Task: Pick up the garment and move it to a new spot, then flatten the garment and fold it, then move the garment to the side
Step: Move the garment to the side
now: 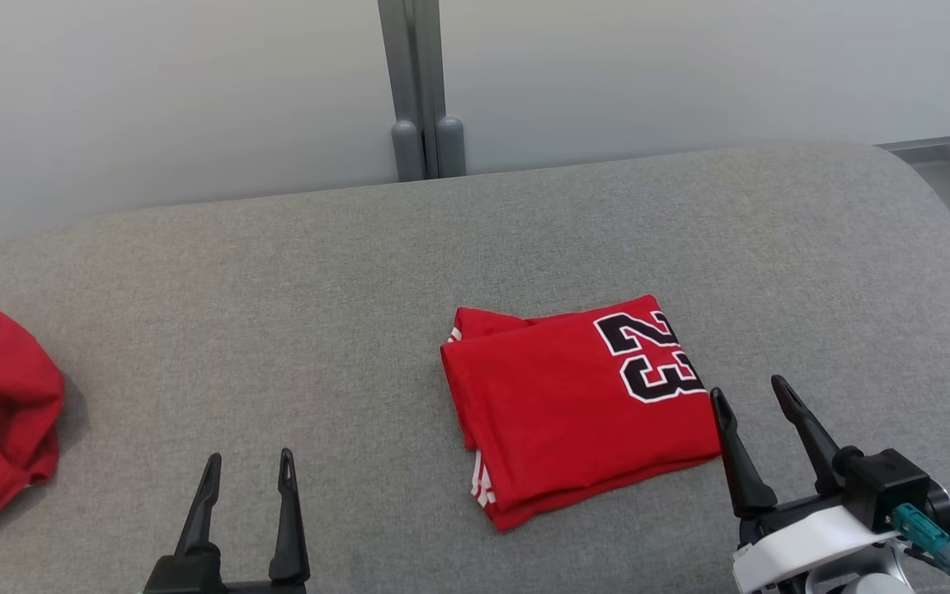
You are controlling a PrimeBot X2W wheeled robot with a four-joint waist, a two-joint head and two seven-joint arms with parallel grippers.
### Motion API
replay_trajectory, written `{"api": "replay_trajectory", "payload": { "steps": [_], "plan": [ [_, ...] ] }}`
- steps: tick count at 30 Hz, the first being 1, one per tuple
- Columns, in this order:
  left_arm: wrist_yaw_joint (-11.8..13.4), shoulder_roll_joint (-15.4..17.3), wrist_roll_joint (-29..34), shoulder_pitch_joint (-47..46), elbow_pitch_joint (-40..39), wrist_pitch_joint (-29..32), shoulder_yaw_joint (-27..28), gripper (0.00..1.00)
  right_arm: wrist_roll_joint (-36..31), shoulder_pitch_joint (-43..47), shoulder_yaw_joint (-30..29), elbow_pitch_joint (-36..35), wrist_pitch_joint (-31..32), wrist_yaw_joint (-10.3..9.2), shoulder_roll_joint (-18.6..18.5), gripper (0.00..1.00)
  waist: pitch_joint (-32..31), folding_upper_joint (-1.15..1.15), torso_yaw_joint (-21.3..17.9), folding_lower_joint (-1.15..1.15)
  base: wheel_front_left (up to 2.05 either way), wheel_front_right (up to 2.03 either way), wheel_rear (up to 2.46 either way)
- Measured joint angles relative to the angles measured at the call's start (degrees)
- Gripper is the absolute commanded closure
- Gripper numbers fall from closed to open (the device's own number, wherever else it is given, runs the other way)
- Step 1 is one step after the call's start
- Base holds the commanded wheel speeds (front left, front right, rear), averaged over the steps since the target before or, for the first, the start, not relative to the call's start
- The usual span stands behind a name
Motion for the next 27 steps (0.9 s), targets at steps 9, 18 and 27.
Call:
{"api": "replay_trajectory", "payload": {
  "steps": [9, 18, 27],
  "plan": [
    [-0.09, 0.00, 0.18, 0.00, 0.01, 0.00, 0.04, 0.00, 0.01, 0.10, 0.31, 0.44, -0.01, 0.00, -0.08, 0.00, 0.18, 0.00, 0.11, 0.00, 0.00, 0.00, 0.00],
    [-0.27, 0.00, 0.30, -0.07, -0.01, 0.00, -0.36, 0.00, 3.47, -0.16, 2.45, 2.70, -0.01, 0.00, -0.97, 0.00, 1.50, 0.00, 0.38, 0.00, 0.00, 0.00, 0.00],
    [-0.83, 0.00, 0.89, -2.92, -0.35, 0.00, -1.89, 0.00, 22.61, -10.63, 14.12, 10.65, -0.01, 0.00, -12.70, 0.00, 5.57, 0.00, 1.05, 0.00, 0.00, 0.00, 0.00]
  ]
}}
